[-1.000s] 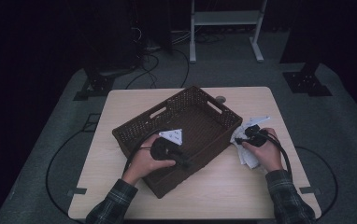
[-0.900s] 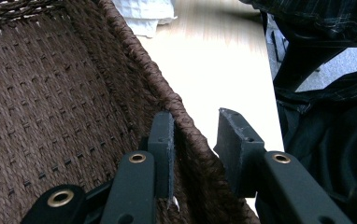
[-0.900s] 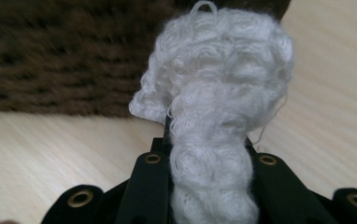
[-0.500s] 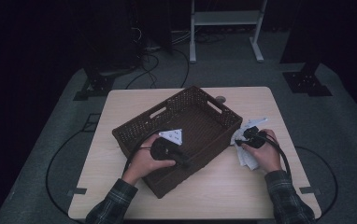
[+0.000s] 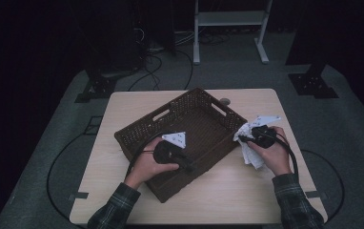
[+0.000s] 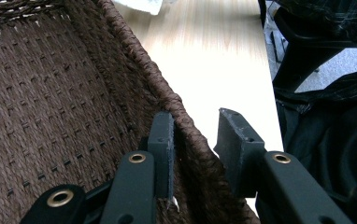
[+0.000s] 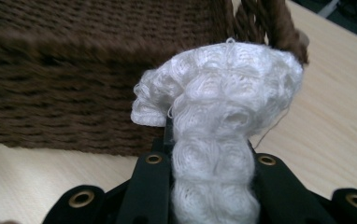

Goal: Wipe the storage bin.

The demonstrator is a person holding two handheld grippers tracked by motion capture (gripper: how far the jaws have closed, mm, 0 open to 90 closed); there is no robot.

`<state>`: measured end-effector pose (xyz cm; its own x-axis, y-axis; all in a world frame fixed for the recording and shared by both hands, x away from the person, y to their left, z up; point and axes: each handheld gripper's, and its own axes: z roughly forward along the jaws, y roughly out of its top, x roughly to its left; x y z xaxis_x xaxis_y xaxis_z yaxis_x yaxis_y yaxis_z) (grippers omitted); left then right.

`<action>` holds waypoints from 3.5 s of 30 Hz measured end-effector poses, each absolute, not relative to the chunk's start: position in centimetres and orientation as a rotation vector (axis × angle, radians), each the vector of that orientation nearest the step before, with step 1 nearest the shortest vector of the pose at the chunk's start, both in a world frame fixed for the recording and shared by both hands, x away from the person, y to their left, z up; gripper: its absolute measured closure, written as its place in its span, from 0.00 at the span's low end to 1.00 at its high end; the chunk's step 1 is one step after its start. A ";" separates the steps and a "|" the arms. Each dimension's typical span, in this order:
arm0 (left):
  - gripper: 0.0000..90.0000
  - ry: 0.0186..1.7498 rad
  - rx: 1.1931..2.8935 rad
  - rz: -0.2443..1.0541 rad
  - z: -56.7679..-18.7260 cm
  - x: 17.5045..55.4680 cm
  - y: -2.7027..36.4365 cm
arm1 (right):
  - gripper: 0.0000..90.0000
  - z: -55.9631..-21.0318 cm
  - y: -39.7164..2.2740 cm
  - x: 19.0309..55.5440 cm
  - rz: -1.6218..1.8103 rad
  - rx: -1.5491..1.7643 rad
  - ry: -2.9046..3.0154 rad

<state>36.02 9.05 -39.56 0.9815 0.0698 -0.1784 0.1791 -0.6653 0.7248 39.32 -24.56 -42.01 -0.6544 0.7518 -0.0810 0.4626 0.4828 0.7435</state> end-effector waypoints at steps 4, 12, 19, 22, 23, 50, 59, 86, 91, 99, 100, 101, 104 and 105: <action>0.74 0.172 2.298 -0.170 -39.6 36.0 9.0 | 0.85 -41.4 -24.3 39.0 1.006 0.996 2.327; 0.74 0.172 2.300 -0.169 -39.6 36.0 9.0 | 0.85 -42.3 -24.1 39.3 0.999 0.999 2.358; 0.74 0.172 2.300 -0.168 -39.6 36.0 9.0 | 0.85 -43.5 -23.9 39.7 0.971 1.017 2.397; 0.74 0.172 2.300 -0.170 -39.6 36.0 9.0 | 0.85 -44.0 -23.8 39.8 0.960 1.023 2.412; 0.74 0.172 2.300 -0.170 -39.6 36.0 9.0 | 0.85 -44.2 -23.8 39.9 0.950 1.022 2.420; 0.74 0.175 2.298 -0.171 -39.6 36.0 9.0 | 0.84 -47.6 -23.1 39.8 0.829 1.054 2.521; 0.74 0.176 2.298 -0.177 -39.6 36.1 9.0 | 0.85 -44.7 -22.5 38.8 0.939 0.978 2.462; 0.74 0.173 2.297 -0.168 -39.6 36.0 8.9 | 0.84 -44.9 -21.6 38.4 0.931 0.949 2.486; 0.74 0.174 2.297 -0.167 -39.6 36.0 8.9 | 0.84 -45.9 -21.4 38.7 0.898 0.953 2.512; 0.73 0.173 2.297 -0.166 -39.6 35.9 8.9 | 0.84 -47.6 -21.5 38.8 0.864 0.996 2.557; 0.73 0.174 2.297 -0.166 -39.6 35.9 8.9 | 0.84 -47.6 -21.5 38.7 0.855 0.987 2.558; 0.73 0.174 2.296 -0.166 -39.6 35.9 8.9 | 0.84 -47.5 -21.3 38.6 0.840 0.989 2.560; 0.73 0.174 2.297 -0.166 -39.6 35.9 8.9 | 0.84 -47.5 -21.1 38.6 0.820 0.972 2.563; 0.73 0.174 2.297 -0.166 -39.6 35.9 8.9 | 0.84 -47.5 -21.1 38.6 0.819 0.972 2.565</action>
<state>35.93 8.94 -39.64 0.9819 0.0720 -0.1753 0.1784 -0.6637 0.7264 38.56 -21.08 -47.52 -0.7352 0.6755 -0.0561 0.5181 0.6134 0.5961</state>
